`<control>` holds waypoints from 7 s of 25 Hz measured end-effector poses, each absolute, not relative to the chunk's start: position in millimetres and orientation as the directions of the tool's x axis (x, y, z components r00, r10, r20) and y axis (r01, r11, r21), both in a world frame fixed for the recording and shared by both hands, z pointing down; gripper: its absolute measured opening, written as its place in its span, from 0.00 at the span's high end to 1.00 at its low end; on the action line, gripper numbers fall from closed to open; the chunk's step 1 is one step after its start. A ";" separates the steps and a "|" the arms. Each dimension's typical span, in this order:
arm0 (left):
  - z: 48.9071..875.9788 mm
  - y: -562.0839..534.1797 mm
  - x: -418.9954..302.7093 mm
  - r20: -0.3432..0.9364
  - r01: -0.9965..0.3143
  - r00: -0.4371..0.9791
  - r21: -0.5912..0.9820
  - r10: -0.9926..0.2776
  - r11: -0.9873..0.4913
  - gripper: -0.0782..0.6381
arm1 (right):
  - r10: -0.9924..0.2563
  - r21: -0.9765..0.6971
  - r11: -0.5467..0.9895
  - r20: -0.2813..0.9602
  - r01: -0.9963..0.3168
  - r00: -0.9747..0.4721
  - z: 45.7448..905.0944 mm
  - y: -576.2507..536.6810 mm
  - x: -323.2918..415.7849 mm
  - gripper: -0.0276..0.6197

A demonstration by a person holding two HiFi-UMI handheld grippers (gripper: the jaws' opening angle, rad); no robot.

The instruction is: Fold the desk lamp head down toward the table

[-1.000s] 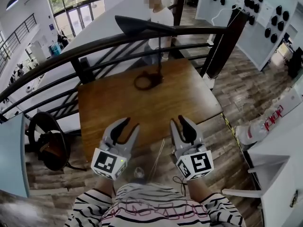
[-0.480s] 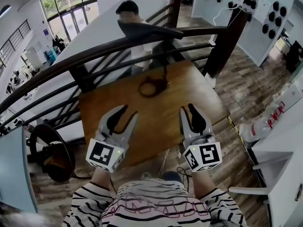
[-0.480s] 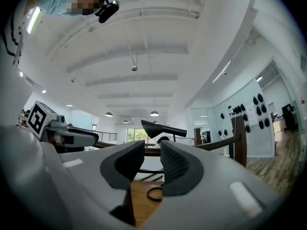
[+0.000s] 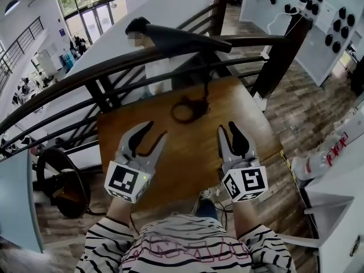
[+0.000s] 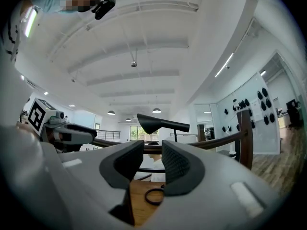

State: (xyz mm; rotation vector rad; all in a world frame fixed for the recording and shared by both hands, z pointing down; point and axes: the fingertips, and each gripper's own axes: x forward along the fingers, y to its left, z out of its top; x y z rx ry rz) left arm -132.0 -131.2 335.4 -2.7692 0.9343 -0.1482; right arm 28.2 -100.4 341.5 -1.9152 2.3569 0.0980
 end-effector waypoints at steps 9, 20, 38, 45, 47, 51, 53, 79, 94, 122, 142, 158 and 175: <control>328.5 -212.3 -89.2 0.012 -0.660 0.728 -0.261 -0.686 -0.705 0.63 | -0.954 -0.033 0.295 -0.067 -0.955 -0.293 355.0 -193.8 74.9 0.75; 296.3 -301.4 -43.0 -0.020 -0.702 0.669 -0.345 -0.743 -0.623 0.61 | -0.934 -0.004 0.356 -0.030 -0.934 -0.356 365.4 -293.2 121.8 0.75; 226.3 -379.6 -37.7 -0.020 -0.562 0.600 -0.722 -0.800 -0.403 0.54 | -0.915 0.031 0.403 0.045 -0.915 -0.401 388.5 -385.3 142.5 0.69; 223.7 -399.5 -26.3 0.084 -0.387 0.604 -0.838 -0.792 -0.384 0.44 | -0.899 0.042 0.436 0.065 -0.899 -0.433 390.5 -410.3 134.2 0.64; 227.9 -403.6 -20.6 0.147 -0.304 0.609 -0.864 -0.779 -0.401 0.40 | -0.894 0.037 0.446 0.068 -0.894 -0.443 389.7 -416.3 132.7 0.63; 240.7 -410.0 -22.5 0.281 -0.124 0.581 -0.897 -0.764 -0.425 0.36 | -0.889 0.031 0.456 0.066 -0.889 -0.453 387.0 -425.3 129.6 0.63; 243.5 -412.7 -26.0 0.311 -0.078 0.563 -0.902 -0.765 -0.424 0.35 | -0.887 0.025 0.459 0.068 -0.888 -0.456 386.5 -428.3 128.6 0.63; 272.5 -429.7 -35.5 0.428 0.181 0.429 -0.903 -0.795 -0.389 0.32 | -0.876 0.013 0.479 0.065 -0.878 -0.477 386.1 -460.8 120.2 0.81; 286.7 -430.6 -35.0 0.443 0.113 0.434 -0.891 -0.784 -0.441 0.33 | -0.886 0.033 0.463 0.049 -0.886 -0.461 384.9 -466.6 125.5 0.90; 413.0 -438.5 -23.1 0.438 -0.288 0.503 -0.728 -0.745 -0.622 0.43 | -0.889 0.037 0.458 0.034 -0.888 -0.457 388.3 -465.9 122.7 0.90; 452.8 -434.6 7.2 0.440 -0.377 0.559 -0.619 -0.702 -0.689 0.43 | -0.887 0.044 0.461 0.036 -0.886 -0.460 391.6 -468.0 120.4 0.90; 457.9 -433.1 12.3 0.428 -0.405 0.575 -0.591 -0.697 -0.698 0.43 | -0.888 0.040 0.459 0.034 -0.888 -0.458 392.1 -466.6 119.4 0.90; 441.6 -417.2 7.0 0.389 -0.428 0.593 -0.589 -0.705 -0.685 0.43 | -0.895 0.010 0.446 0.014 -0.895 -0.445 384.6 -449.2 125.5 0.86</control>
